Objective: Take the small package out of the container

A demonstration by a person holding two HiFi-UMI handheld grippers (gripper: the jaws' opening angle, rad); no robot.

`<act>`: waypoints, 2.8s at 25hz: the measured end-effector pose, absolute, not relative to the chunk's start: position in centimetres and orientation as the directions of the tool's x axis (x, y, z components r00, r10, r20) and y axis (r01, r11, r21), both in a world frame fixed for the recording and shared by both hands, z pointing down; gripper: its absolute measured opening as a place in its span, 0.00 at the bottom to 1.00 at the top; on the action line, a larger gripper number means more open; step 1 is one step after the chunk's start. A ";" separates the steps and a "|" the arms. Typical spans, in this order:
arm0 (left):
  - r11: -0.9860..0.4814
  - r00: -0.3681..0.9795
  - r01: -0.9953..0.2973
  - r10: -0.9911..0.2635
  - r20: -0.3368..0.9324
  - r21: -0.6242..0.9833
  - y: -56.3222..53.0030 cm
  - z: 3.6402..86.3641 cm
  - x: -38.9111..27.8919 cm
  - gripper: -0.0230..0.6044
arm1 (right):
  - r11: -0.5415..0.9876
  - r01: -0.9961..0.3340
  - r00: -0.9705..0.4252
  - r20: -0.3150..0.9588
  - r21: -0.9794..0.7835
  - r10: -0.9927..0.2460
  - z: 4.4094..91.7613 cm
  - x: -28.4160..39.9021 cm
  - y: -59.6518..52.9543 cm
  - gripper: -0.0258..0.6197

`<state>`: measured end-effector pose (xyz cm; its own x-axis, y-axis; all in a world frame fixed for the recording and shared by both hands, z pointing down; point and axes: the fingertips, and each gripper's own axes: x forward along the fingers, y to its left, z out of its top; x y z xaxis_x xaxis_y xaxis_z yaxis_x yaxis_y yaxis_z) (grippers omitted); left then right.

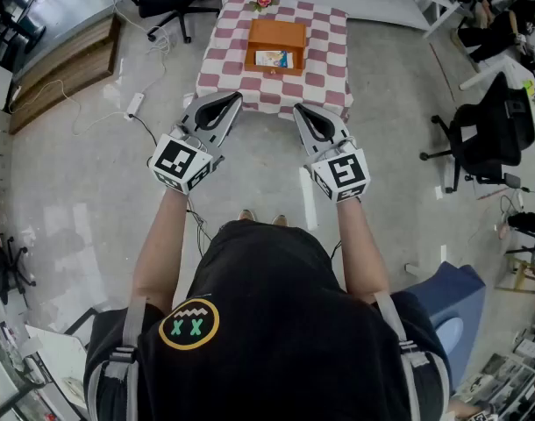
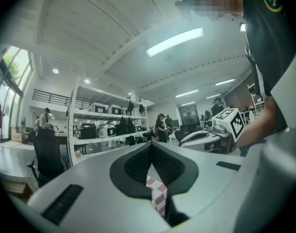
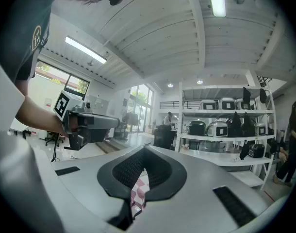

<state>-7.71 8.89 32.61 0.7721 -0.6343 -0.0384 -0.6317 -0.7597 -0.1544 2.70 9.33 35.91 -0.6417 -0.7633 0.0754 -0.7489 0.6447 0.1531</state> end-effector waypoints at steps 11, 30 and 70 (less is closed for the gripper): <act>-0.760 0.771 -0.633 -0.635 -0.037 -0.150 8.5 32.8 -7.8 0.06 | 0.647 -0.745 -0.641 0.094 0.165 -0.762 36.4 2.5 9.0 0.07; -0.764 0.776 -0.628 -0.630 -0.036 -0.148 8.1 33.0 -7.7 0.06 | 0.631 -0.765 -0.623 0.101 0.129 -0.776 37.0 2.9 8.4 0.07; -0.770 0.781 -0.621 -0.624 -0.031 -0.150 7.4 33.2 -7.3 0.06 | 0.658 -0.748 -0.648 0.123 0.089 -0.752 37.9 2.5 7.5 0.85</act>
<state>-7.27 7.40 33.18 0.7811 -0.6236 -0.0314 -0.6206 -0.7696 -0.1503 2.50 7.46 37.95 -0.6476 -0.7520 0.1229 -0.7475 0.6583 0.0886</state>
